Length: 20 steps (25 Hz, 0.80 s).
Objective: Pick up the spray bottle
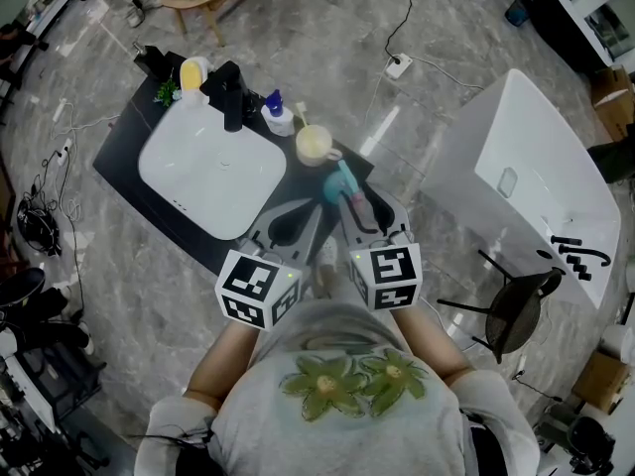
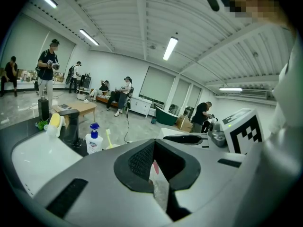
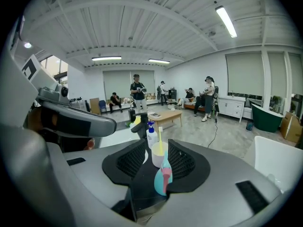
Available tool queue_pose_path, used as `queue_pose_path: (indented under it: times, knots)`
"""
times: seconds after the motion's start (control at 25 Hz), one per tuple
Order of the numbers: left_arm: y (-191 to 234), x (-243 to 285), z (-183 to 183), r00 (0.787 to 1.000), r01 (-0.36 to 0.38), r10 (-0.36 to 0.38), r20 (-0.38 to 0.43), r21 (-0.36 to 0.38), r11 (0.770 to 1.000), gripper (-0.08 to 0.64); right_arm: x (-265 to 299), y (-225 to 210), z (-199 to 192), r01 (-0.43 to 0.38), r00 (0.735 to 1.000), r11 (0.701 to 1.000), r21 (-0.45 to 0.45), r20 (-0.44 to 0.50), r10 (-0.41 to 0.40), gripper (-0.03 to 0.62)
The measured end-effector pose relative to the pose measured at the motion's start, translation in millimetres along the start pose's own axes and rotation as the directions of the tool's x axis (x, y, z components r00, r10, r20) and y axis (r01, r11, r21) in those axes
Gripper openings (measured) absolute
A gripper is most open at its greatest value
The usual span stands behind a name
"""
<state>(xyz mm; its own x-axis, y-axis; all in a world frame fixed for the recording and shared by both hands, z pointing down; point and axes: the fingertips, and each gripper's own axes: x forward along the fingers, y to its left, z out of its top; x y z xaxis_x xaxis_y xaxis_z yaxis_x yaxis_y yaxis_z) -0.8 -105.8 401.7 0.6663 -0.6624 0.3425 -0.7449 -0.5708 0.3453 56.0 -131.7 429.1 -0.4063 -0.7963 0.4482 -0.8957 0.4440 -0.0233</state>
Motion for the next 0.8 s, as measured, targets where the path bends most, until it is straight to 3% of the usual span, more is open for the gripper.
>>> queue_pose_path:
  times: [0.8]
  knots:
    - [6.3,3.2,-5.8,1.0,-0.017,0.016,-0.018,-0.012,1.0,0.009,16.7,-10.2,-20.0,0.0,0.999,1.0,0.012,-0.049,0.001,0.124]
